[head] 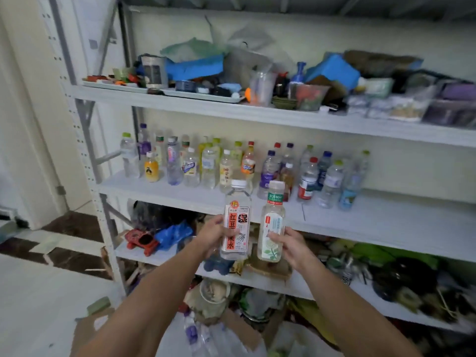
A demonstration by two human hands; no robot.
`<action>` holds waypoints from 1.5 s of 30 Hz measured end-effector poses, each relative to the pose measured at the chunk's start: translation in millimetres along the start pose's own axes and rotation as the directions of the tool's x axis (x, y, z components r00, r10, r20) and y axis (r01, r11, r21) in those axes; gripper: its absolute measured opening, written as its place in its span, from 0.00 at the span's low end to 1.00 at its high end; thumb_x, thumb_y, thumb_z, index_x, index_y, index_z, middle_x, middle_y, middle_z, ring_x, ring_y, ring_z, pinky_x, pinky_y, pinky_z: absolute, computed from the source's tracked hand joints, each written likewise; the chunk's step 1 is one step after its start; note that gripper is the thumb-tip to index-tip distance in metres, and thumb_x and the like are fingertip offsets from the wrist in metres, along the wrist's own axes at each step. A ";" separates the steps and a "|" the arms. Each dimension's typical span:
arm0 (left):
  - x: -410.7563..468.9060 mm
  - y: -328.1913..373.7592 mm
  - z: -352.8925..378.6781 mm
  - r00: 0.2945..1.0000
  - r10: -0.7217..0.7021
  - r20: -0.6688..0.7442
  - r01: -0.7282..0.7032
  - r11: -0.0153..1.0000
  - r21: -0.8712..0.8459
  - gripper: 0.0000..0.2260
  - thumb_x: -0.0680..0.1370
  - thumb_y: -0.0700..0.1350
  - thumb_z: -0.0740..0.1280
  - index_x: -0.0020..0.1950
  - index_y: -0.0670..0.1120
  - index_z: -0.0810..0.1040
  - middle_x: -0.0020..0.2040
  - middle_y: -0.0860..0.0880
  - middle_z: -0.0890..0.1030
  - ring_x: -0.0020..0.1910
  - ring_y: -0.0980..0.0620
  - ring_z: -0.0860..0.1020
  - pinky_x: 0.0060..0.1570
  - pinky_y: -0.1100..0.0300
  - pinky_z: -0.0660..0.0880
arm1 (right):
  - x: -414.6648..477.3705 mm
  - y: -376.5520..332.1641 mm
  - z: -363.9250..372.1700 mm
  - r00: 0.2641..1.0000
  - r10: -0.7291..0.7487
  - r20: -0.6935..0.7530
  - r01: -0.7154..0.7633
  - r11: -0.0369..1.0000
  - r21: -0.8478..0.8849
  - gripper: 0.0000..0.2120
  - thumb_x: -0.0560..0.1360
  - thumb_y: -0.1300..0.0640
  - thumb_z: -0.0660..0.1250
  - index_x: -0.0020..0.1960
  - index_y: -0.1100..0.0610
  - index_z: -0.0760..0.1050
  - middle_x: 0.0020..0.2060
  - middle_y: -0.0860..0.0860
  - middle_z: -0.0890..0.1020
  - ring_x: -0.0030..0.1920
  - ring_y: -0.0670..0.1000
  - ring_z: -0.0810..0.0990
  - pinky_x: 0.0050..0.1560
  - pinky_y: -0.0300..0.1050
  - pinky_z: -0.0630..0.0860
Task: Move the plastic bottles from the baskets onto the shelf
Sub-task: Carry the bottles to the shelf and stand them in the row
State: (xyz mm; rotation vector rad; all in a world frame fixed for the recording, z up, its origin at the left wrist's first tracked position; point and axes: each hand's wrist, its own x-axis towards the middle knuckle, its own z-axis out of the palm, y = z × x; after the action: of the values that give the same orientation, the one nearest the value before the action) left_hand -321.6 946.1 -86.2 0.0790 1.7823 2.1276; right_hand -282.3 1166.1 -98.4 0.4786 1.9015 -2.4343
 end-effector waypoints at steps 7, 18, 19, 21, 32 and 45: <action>57.0 6.8 65.4 0.979 -0.045 0.201 0.030 0.996 0.080 0.18 0.71 0.30 0.70 0.59 0.41 0.76 0.55 0.41 0.83 0.55 0.40 0.81 0.56 0.42 0.78 | -6.3 -14.9 -68.2 0.968 -0.037 -0.250 0.051 0.997 0.050 0.16 0.70 0.69 0.71 0.57 0.61 0.76 0.51 0.58 0.83 0.51 0.58 0.83 0.53 0.58 0.79; 115.7 -13.9 143.6 0.924 -0.114 0.364 0.052 0.983 0.178 0.18 0.71 0.30 0.71 0.56 0.44 0.76 0.54 0.44 0.83 0.55 0.41 0.80 0.57 0.39 0.76 | -8.2 -7.3 -138.7 0.880 -0.055 -0.472 0.116 0.988 0.102 0.19 0.71 0.70 0.70 0.62 0.66 0.74 0.55 0.62 0.82 0.51 0.60 0.82 0.50 0.54 0.79; 118.4 -16.0 153.2 0.920 -0.122 0.373 0.057 0.982 0.182 0.18 0.71 0.30 0.71 0.56 0.44 0.76 0.54 0.44 0.83 0.54 0.42 0.81 0.56 0.40 0.77 | -7.7 -7.6 -147.7 0.876 -0.056 -0.478 0.120 0.987 0.105 0.19 0.71 0.70 0.70 0.62 0.66 0.74 0.55 0.62 0.82 0.52 0.60 0.82 0.49 0.53 0.79; 125.9 -20.6 174.4 0.913 -0.140 0.383 0.075 0.981 0.180 0.18 0.70 0.29 0.71 0.56 0.44 0.76 0.51 0.46 0.83 0.50 0.44 0.82 0.47 0.46 0.81 | -5.6 -10.1 -167.8 0.873 -0.062 -0.484 0.126 0.987 0.101 0.21 0.71 0.70 0.71 0.62 0.67 0.73 0.56 0.63 0.81 0.54 0.61 0.81 0.52 0.55 0.79; 162.6 -49.3 328.0 0.923 -0.126 0.365 0.084 0.988 0.129 0.20 0.70 0.27 0.69 0.59 0.42 0.74 0.56 0.42 0.82 0.58 0.39 0.79 0.59 0.36 0.74 | 16.0 -58.8 -322.8 0.899 -0.075 -0.431 0.122 0.989 0.082 0.17 0.70 0.70 0.70 0.59 0.65 0.75 0.52 0.61 0.83 0.50 0.59 0.83 0.45 0.53 0.80; 219.8 -59.3 439.9 0.962 -0.056 0.268 0.028 0.994 0.107 0.20 0.69 0.26 0.70 0.56 0.42 0.72 0.55 0.43 0.82 0.56 0.41 0.80 0.53 0.44 0.77 | 80.9 -98.0 -439.5 0.944 -0.087 -0.318 0.115 0.991 0.068 0.12 0.71 0.68 0.71 0.54 0.62 0.77 0.46 0.56 0.86 0.44 0.54 0.86 0.37 0.46 0.81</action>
State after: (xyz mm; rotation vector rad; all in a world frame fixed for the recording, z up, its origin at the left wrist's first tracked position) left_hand -393.2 1436.1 -95.7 0.3386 1.7120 1.8914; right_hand -278.3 1623.2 -119.5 0.8406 1.9807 -2.6501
